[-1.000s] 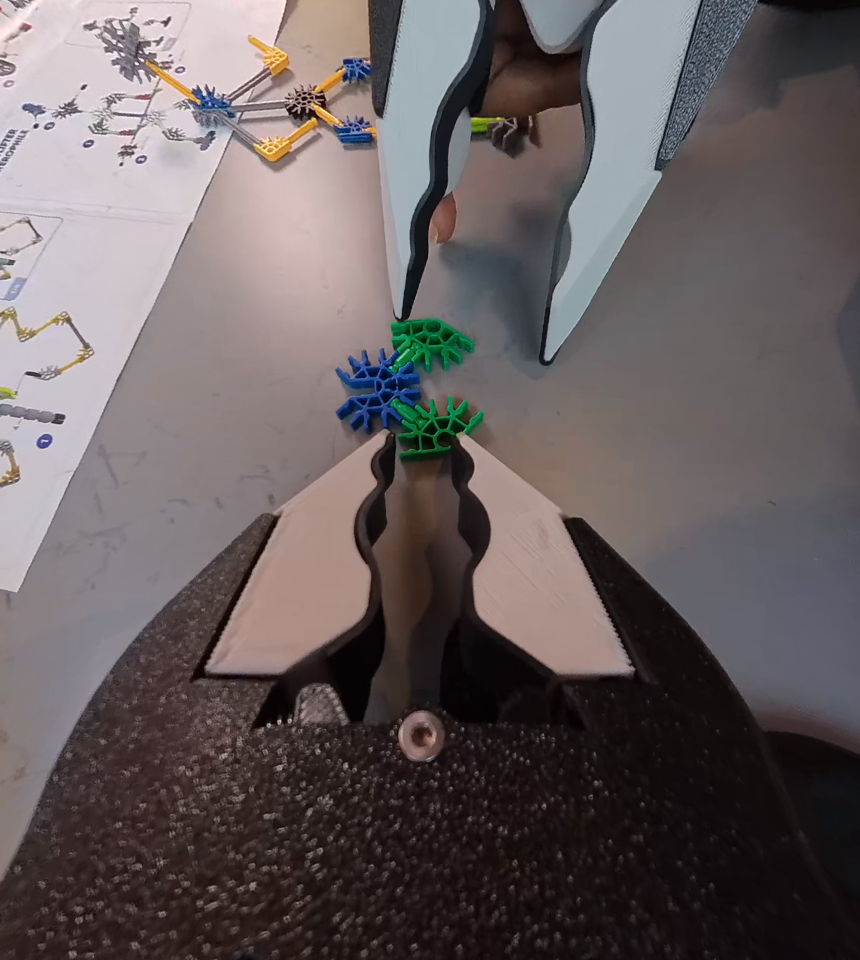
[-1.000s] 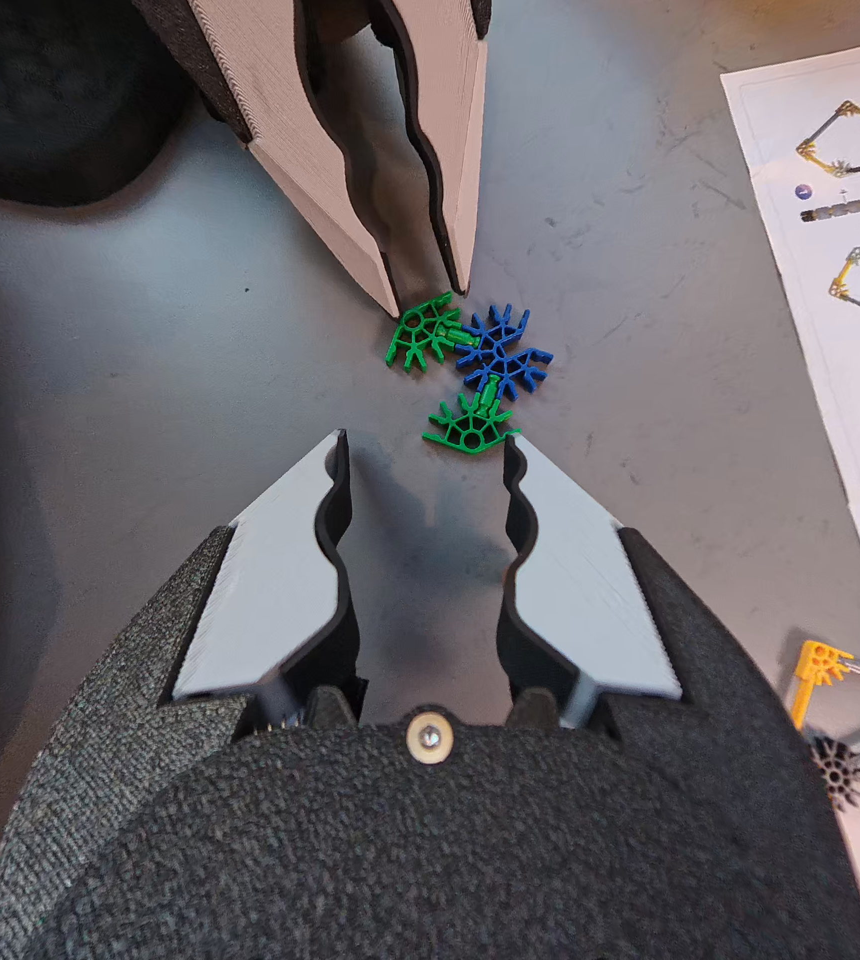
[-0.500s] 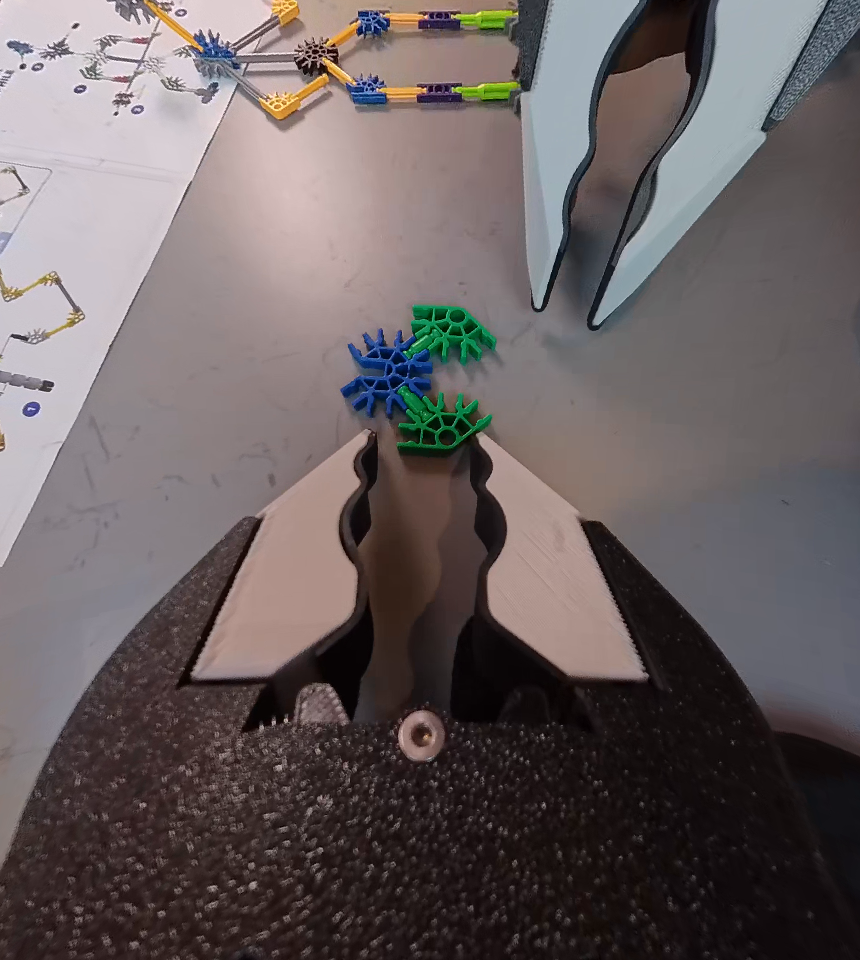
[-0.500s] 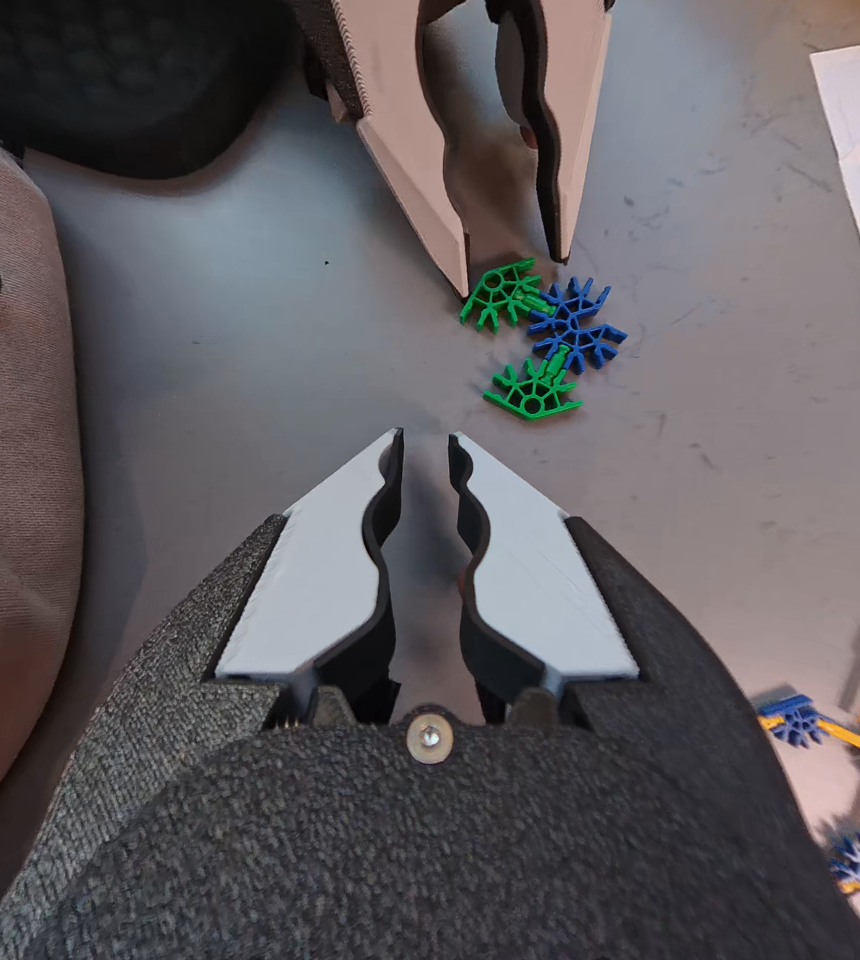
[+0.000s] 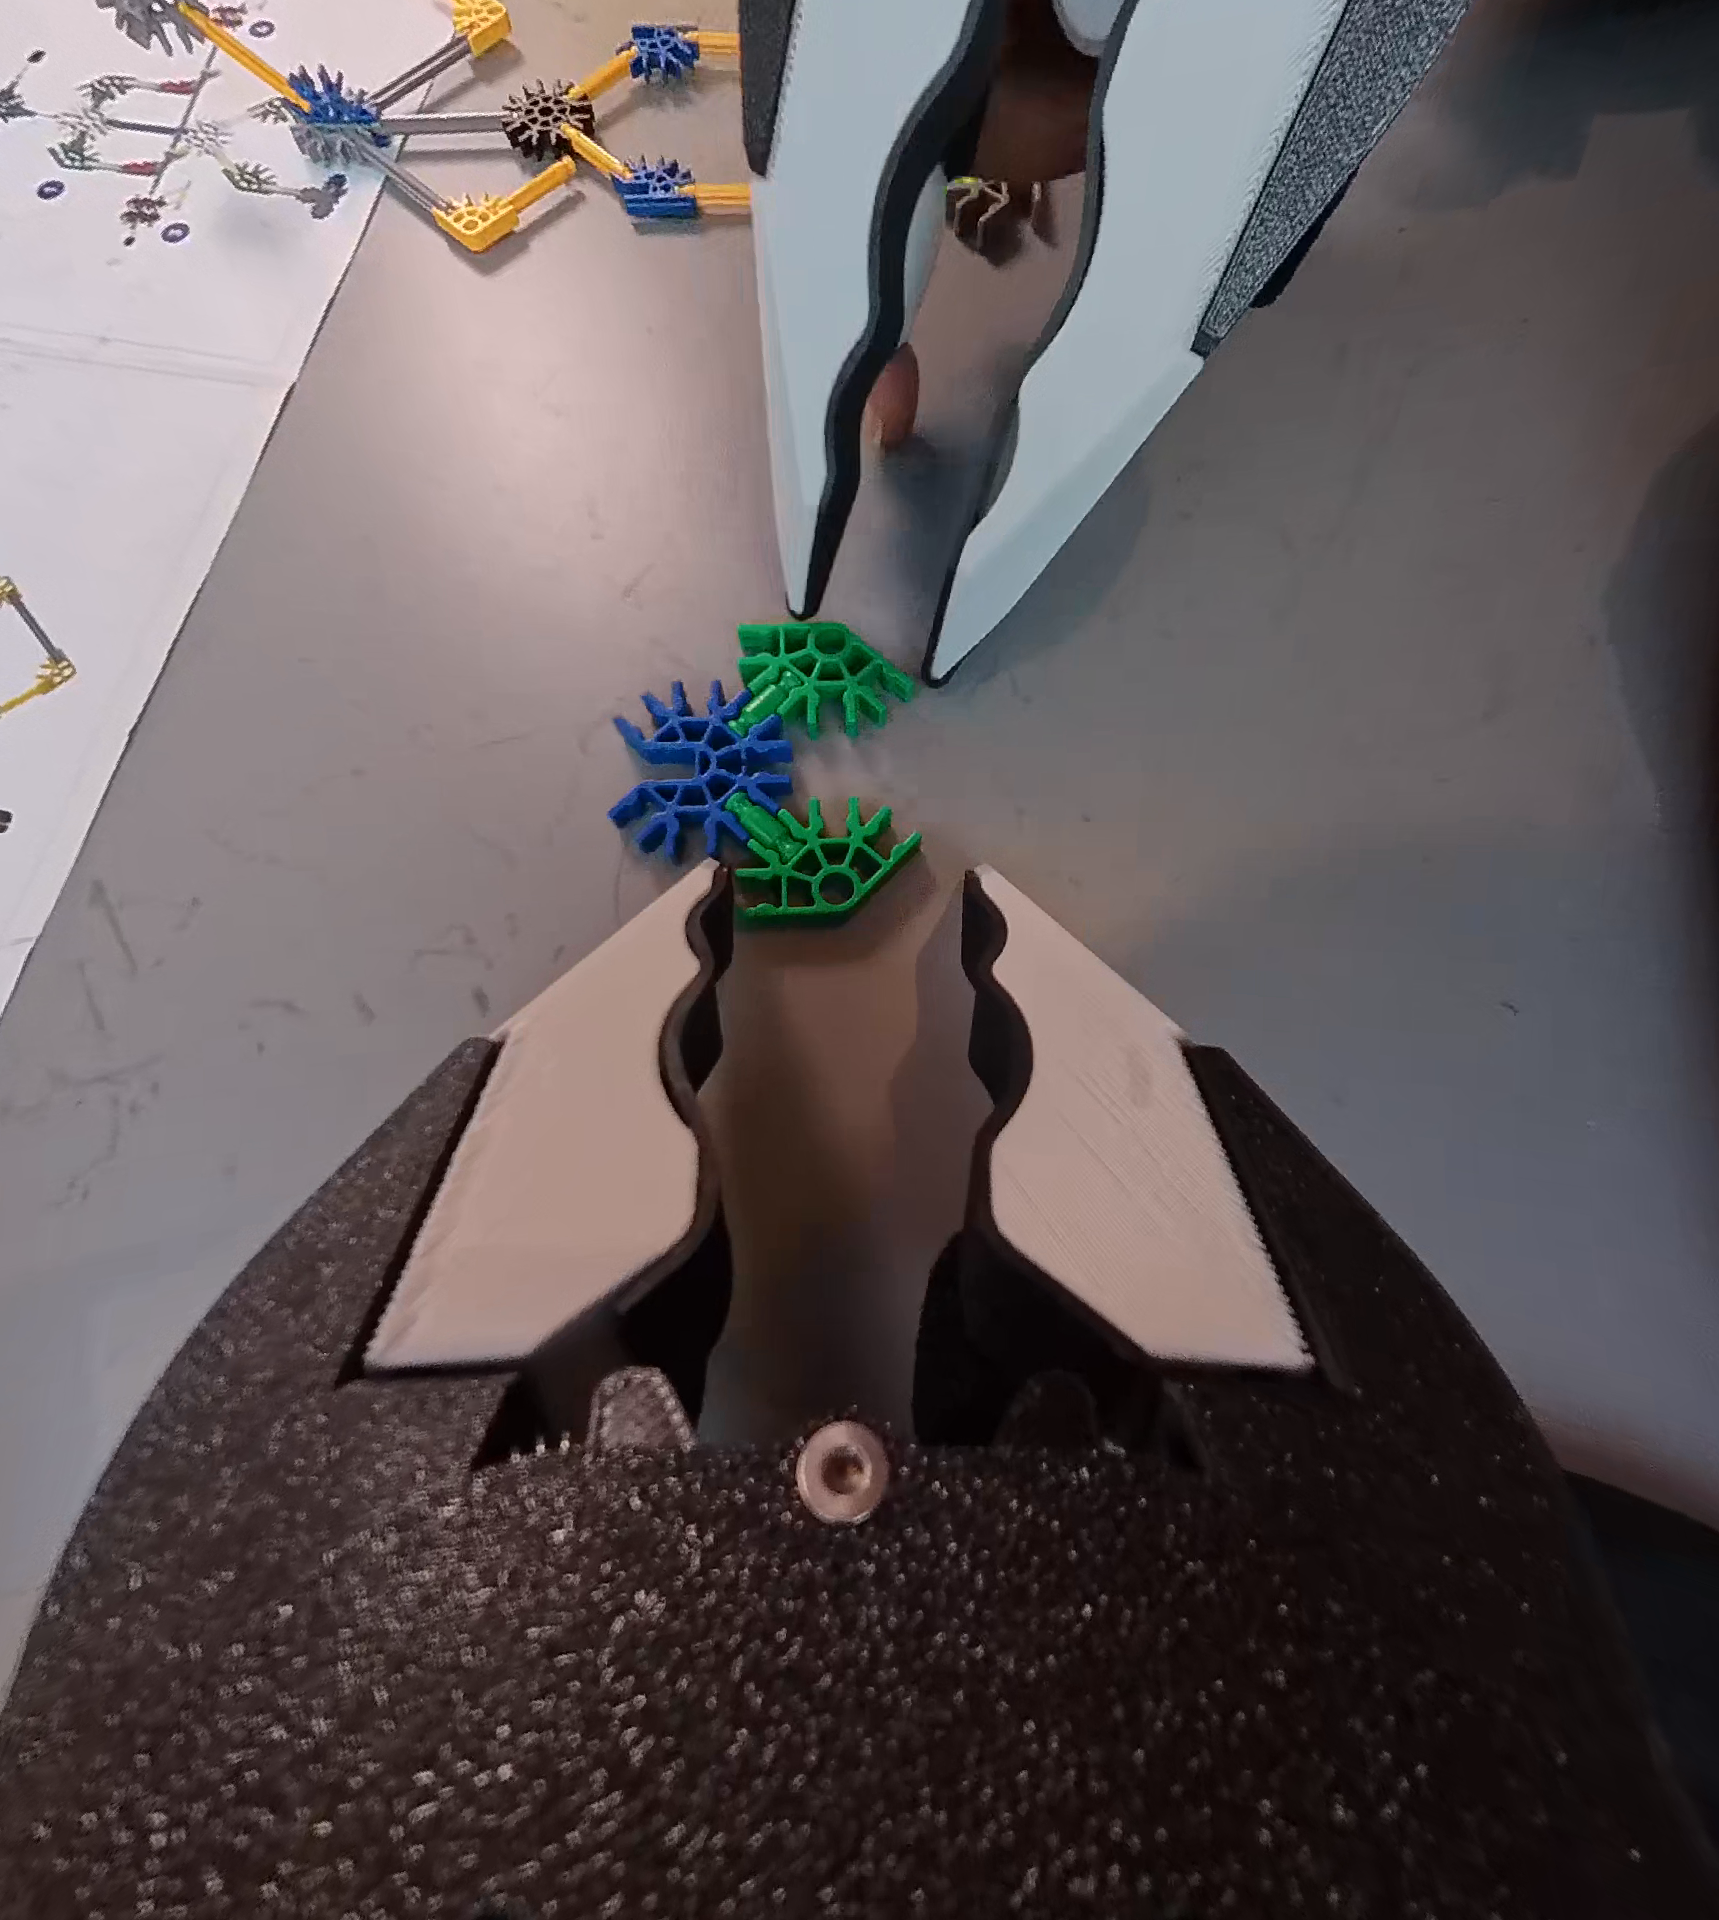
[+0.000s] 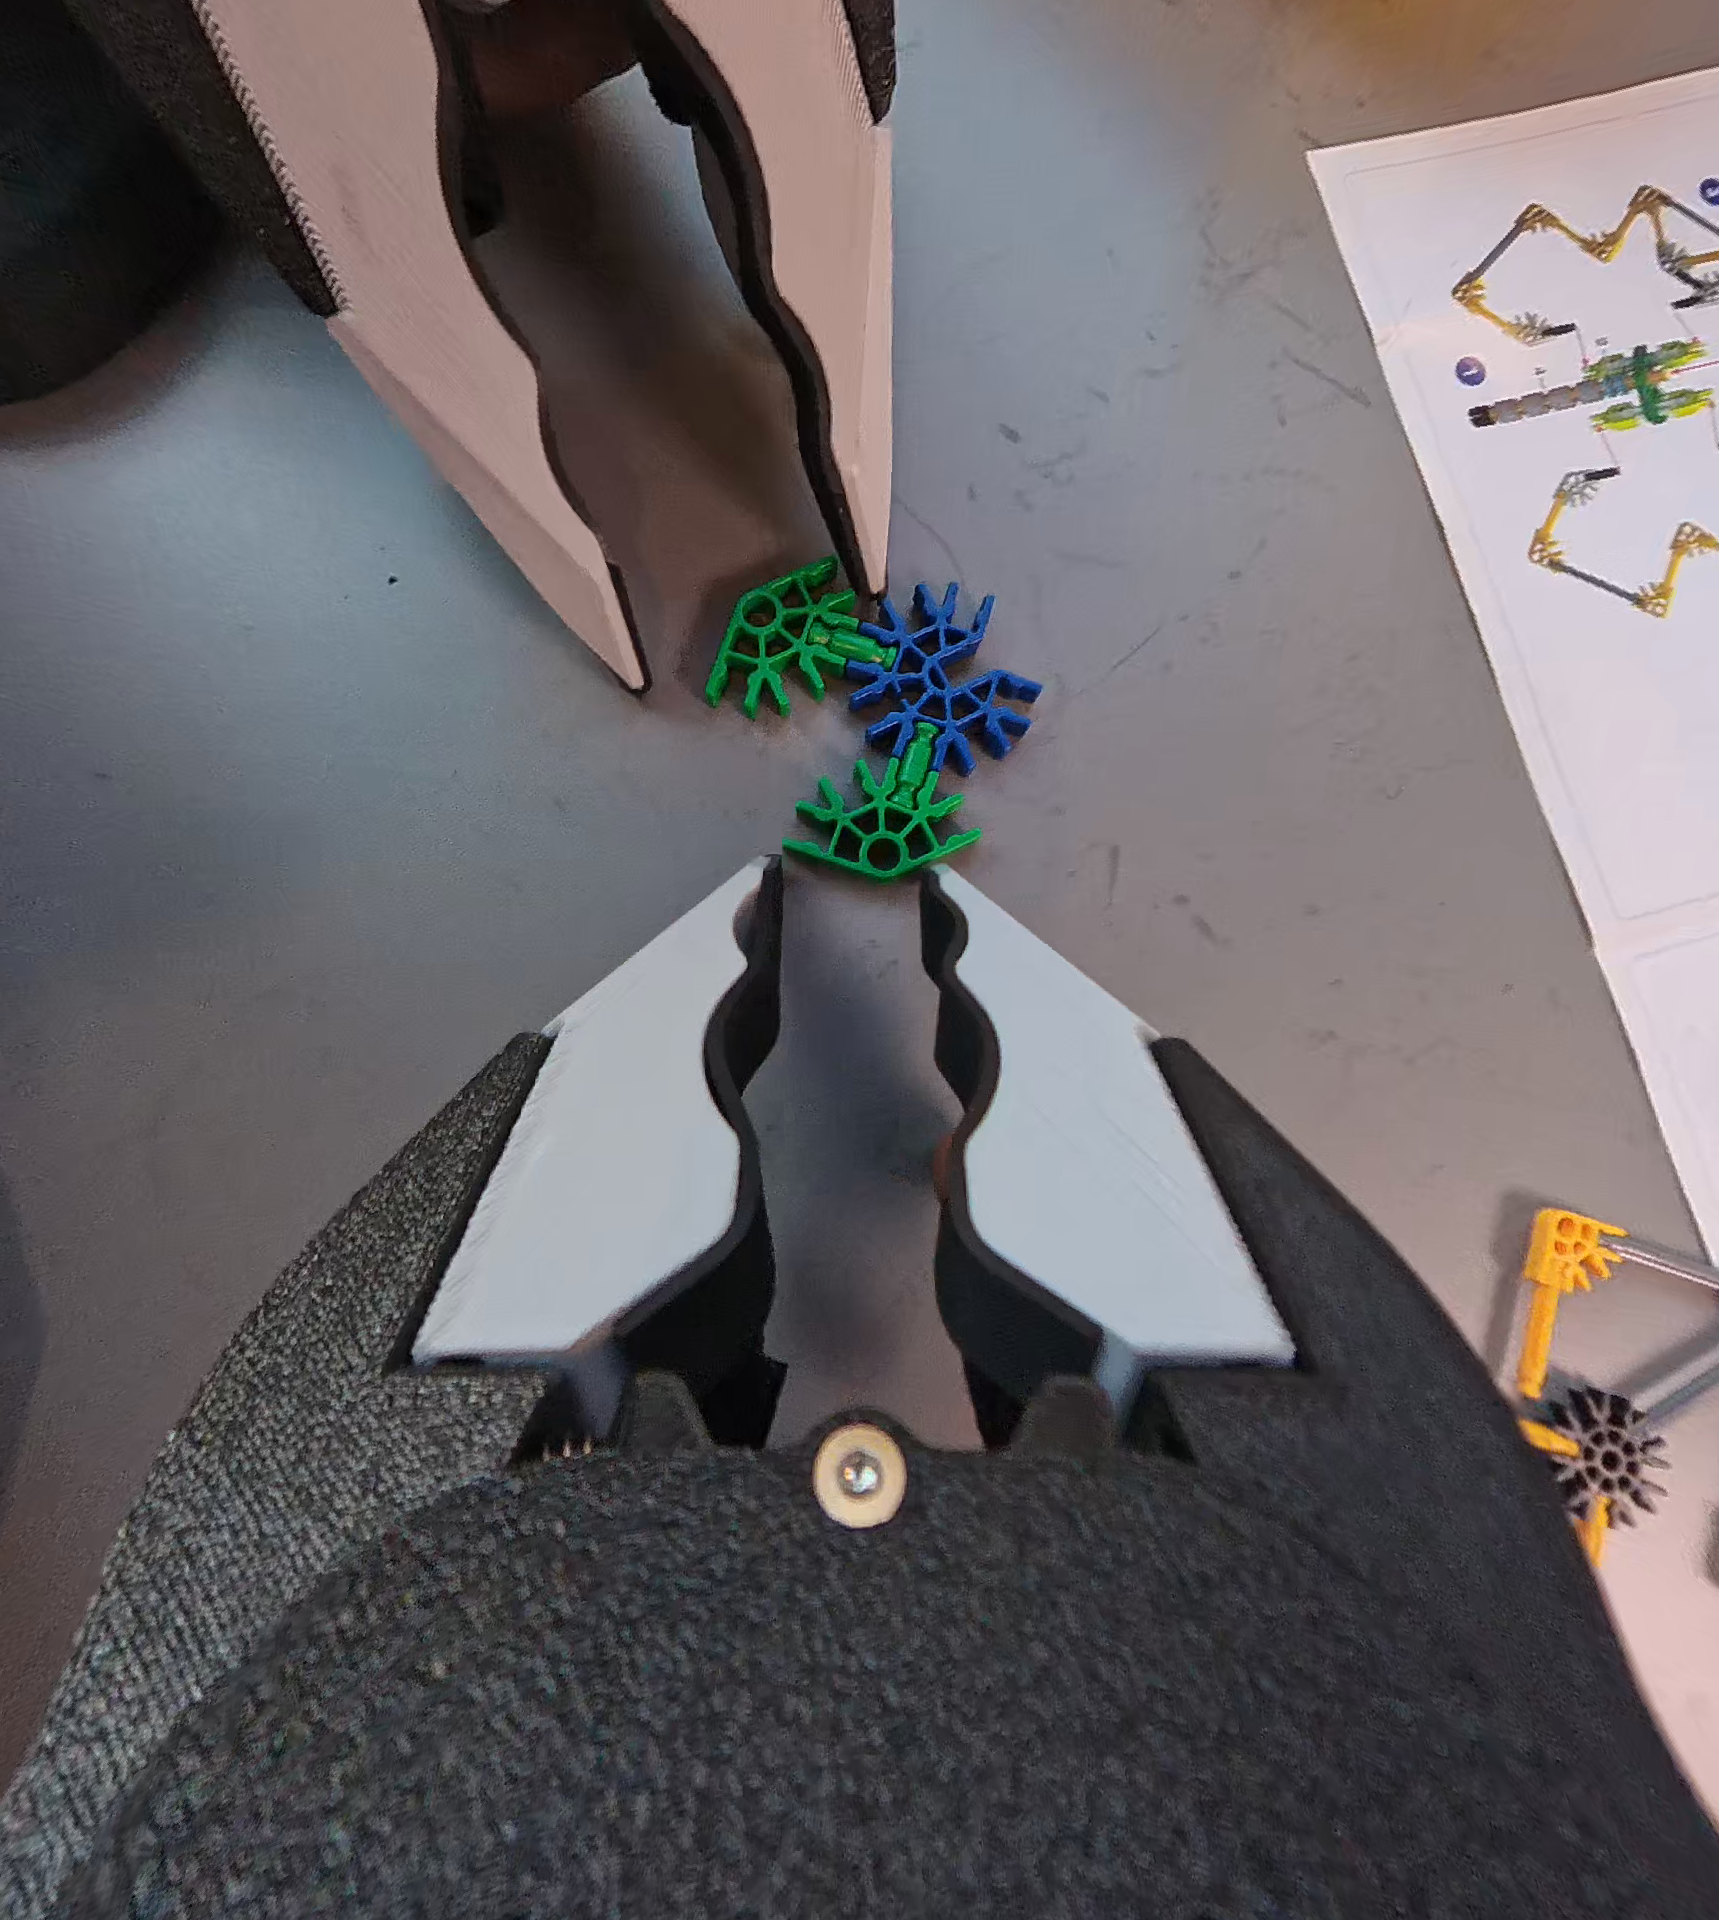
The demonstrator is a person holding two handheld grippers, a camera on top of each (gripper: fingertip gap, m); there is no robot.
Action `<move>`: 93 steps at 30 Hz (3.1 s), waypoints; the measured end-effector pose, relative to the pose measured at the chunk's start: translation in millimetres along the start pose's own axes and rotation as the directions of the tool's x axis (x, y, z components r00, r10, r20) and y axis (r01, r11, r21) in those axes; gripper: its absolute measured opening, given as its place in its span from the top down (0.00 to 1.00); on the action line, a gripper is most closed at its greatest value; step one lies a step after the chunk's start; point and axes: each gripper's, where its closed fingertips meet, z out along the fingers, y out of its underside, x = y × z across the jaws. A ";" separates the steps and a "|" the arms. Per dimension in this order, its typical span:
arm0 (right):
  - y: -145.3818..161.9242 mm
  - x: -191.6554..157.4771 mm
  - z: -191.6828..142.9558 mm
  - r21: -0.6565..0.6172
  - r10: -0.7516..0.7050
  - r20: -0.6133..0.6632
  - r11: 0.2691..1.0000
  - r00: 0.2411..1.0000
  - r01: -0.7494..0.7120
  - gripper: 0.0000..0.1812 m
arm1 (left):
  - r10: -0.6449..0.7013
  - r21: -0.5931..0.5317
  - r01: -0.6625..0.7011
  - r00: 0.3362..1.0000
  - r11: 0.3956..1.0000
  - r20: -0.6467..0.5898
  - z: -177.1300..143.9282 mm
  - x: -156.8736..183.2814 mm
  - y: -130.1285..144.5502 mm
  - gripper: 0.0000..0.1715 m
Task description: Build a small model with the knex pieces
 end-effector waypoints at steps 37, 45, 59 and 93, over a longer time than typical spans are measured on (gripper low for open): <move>-31.3 23.3 -49.3 0.438 0.279 0.186 0.834 0.942 -0.334 0.85 | -0.229 -0.167 0.297 0.914 0.940 0.336 -75.0 -293.7 -56.3 1.00; -29.1 21.3 -47.1 0.424 0.274 0.192 0.843 0.942 -0.331 0.85 | -0.094 -0.405 0.211 0.953 0.890 0.289 -28.8 -304.1 -27.7 1.00; -26.2 23.6 -48.8 0.421 0.274 0.187 0.845 0.943 -0.329 0.85 | 0.042 -0.614 0.114 0.971 0.781 0.233 -3.6 -310.4 -2.4 1.00; -32.6 21.2 -52.6 0.462 0.213 0.133 0.851 0.968 -0.251 0.85 | 0.024 -0.673 0.219 0.943 0.706 0.332 -187.4 -291.5 142.8 0.93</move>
